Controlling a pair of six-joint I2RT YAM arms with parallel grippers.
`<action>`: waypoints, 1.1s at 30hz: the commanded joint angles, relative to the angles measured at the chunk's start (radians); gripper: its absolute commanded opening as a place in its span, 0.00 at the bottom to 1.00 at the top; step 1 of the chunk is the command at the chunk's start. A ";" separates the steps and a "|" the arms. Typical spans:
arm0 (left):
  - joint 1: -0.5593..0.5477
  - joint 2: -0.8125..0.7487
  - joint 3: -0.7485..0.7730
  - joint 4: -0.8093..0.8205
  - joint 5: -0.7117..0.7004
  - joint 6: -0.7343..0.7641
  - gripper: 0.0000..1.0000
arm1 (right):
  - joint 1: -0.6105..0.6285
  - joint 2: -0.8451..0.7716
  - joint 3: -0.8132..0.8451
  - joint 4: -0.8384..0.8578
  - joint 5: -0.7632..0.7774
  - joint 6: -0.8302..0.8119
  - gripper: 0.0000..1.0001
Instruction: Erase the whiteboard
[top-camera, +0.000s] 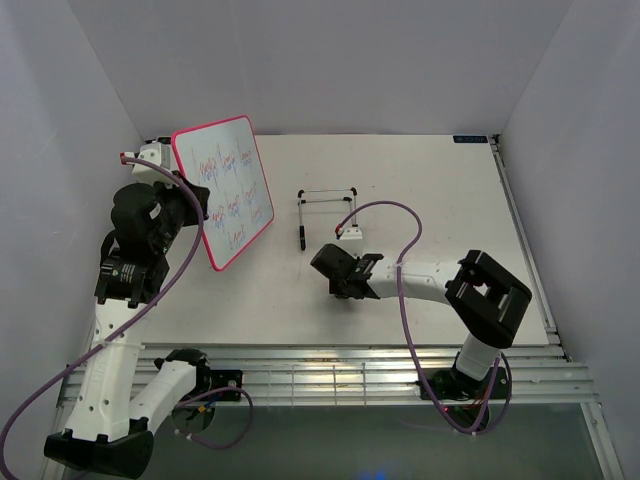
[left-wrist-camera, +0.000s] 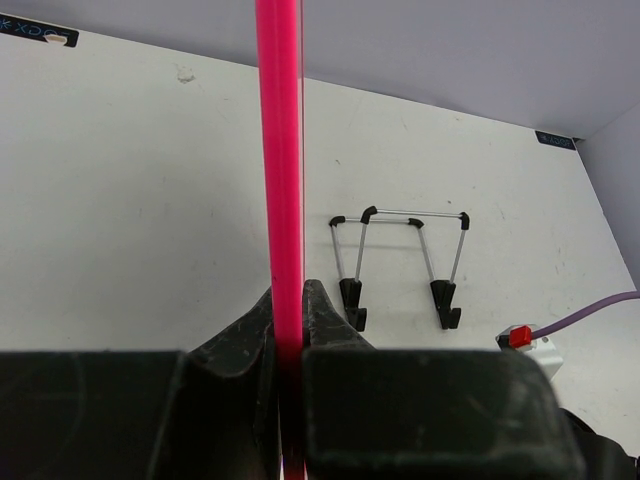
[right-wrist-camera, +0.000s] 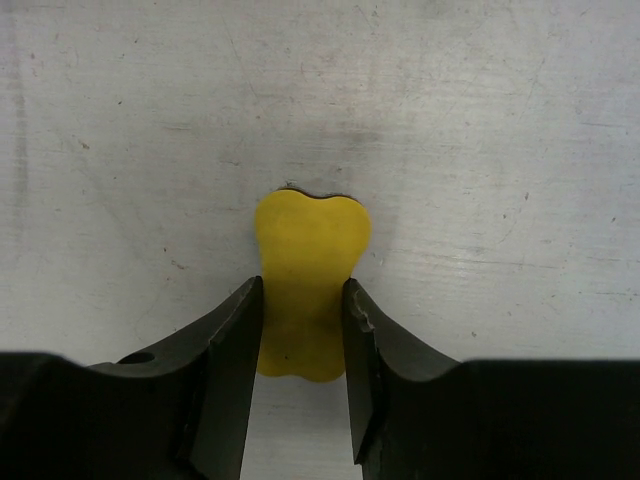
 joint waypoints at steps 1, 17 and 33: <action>-0.004 -0.051 0.040 0.157 0.017 -0.006 0.00 | -0.004 -0.006 -0.024 0.040 0.019 0.018 0.24; -0.029 -0.068 0.016 0.184 0.503 -0.128 0.00 | -0.008 -0.496 -0.116 -0.003 0.039 -0.254 0.21; -0.173 0.044 -0.527 0.907 0.815 -0.537 0.00 | -0.025 -0.697 -0.105 0.238 -0.307 -0.621 0.17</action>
